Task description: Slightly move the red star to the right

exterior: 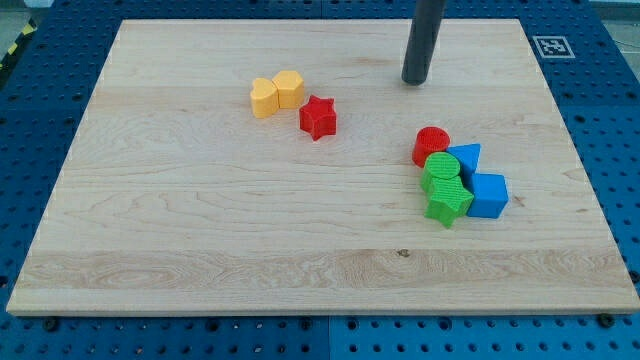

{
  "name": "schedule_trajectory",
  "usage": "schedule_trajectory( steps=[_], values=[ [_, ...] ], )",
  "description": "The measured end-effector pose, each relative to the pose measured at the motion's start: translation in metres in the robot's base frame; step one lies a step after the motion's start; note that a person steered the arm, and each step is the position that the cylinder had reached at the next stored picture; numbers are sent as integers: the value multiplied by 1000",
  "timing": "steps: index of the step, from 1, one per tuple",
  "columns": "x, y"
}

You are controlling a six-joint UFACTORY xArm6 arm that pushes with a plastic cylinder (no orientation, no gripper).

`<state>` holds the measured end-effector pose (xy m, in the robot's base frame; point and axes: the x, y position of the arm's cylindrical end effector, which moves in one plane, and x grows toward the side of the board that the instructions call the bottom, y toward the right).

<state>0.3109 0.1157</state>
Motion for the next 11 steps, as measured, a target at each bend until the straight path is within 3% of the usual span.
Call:
schedule_trajectory(
  steps=[1, 2, 4, 5, 6, 7, 8, 10, 11],
  values=[
    [5, -55],
    [36, -77],
    [107, -78],
    [128, -108],
    [133, -163],
    [81, -177],
    [79, -127],
    [77, -115],
    [114, -117]
  ],
)
